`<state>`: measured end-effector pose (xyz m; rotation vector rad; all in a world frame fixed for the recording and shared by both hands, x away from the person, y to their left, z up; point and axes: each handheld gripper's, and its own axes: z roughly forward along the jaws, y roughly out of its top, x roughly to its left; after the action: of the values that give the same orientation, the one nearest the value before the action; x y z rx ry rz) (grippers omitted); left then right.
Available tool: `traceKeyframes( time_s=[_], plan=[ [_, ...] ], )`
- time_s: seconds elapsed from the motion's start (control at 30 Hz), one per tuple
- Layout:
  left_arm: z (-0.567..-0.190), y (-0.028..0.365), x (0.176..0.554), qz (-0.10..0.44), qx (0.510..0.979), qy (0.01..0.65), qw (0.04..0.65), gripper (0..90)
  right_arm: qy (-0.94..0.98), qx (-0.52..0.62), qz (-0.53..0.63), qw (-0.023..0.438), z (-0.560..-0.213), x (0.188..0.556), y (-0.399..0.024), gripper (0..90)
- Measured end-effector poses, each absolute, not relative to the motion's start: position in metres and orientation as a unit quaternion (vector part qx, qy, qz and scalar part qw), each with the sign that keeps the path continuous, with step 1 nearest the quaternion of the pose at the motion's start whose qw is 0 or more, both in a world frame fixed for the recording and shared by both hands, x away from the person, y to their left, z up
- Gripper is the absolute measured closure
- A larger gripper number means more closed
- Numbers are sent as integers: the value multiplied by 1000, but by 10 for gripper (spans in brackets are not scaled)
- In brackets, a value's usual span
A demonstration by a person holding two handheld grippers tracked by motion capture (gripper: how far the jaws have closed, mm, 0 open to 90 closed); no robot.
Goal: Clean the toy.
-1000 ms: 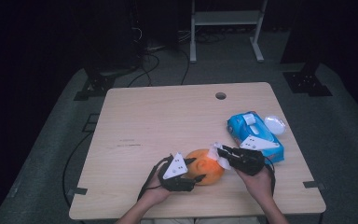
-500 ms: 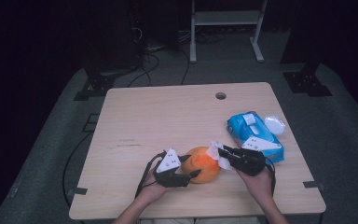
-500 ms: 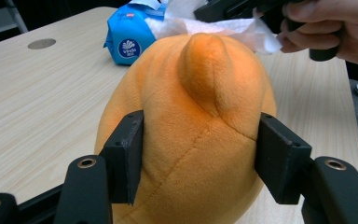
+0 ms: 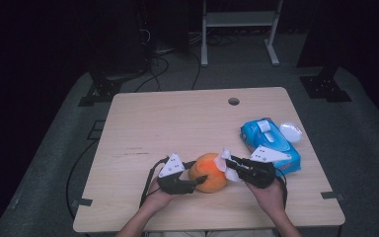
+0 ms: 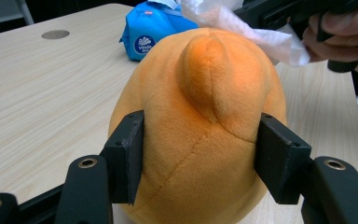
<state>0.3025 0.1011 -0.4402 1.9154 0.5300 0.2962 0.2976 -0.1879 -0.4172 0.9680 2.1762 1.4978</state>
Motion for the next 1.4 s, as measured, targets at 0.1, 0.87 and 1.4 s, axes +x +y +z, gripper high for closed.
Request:
traceKeyframes(
  time_s=[0.1, 0.87, 1.4],
  plan=[
    [-440, 102, 304, 123, 802, 229, 538, 400, 763, 370, 503, 166, -423, 303, -196, 778],
    [-439, 75, 292, 160, 817, 190, 520, 182, 762, 321, 544, 142, -411, 293, -181, 776],
    [-439, 74, 291, 170, 817, 195, 516, 452, 771, 285, 539, 184, -398, 281, -161, 777]
  ],
)
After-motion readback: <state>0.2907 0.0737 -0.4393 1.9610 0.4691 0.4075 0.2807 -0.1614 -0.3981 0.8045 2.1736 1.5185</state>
